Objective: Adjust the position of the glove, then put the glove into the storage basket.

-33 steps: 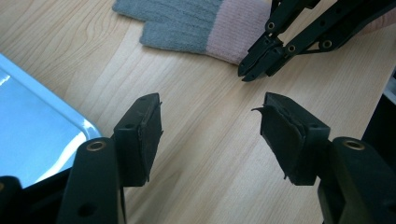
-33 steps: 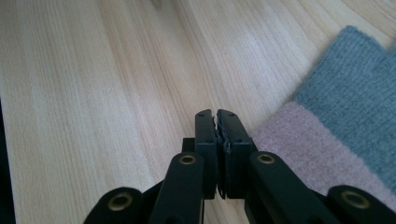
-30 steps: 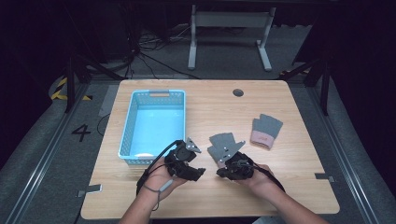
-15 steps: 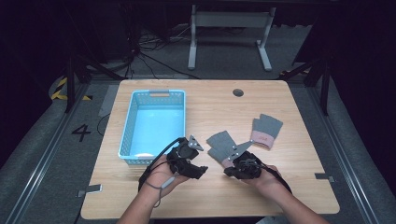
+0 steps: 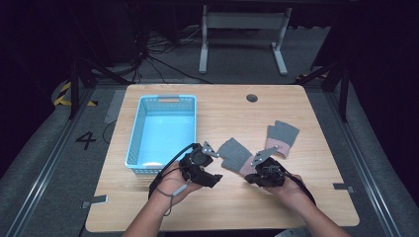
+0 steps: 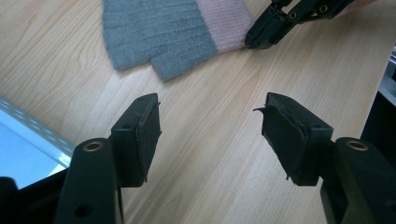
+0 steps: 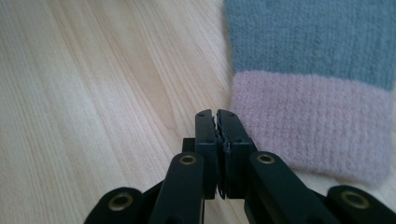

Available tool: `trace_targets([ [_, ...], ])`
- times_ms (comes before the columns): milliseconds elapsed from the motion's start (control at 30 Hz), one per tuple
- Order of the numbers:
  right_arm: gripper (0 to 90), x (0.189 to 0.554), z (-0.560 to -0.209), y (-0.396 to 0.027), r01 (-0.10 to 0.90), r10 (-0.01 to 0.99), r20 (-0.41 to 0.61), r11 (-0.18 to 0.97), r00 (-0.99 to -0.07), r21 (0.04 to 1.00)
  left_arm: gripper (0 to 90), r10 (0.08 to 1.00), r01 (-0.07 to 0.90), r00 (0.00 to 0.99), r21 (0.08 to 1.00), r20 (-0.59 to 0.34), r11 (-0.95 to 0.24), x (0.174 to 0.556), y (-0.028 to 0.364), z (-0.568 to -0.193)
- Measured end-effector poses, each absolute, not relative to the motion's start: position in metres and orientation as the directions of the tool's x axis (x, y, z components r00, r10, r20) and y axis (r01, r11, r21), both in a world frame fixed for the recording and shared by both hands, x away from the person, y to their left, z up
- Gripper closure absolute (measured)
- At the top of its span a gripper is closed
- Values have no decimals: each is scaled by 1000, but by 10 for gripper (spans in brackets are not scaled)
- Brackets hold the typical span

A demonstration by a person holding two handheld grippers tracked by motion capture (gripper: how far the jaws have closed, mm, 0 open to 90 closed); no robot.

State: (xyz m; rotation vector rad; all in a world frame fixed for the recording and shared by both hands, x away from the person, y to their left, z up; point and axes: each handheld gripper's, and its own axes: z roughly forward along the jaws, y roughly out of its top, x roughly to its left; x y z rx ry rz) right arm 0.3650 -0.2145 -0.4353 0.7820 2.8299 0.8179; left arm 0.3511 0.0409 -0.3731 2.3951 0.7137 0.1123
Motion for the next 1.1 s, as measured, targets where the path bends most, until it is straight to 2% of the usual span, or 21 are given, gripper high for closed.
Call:
trace_targets([
  [233,876,366,-434,-220,464,518,53,712,-854,526,376,511,461,855,592,-94,-662,354,40,-373],
  [533,879,367,-413,-214,451,506,81,672,-859,587,375,520,469,849,591,-97,-656,355,42,-371],
  [833,879,386,-398,-190,446,503,84,660,-860,605,389,536,474,840,603,-89,-642,355,50,-367],
  [1100,891,405,-406,-163,457,516,68,682,-854,571,392,536,472,840,606,-87,-640,356,54,-365],
])
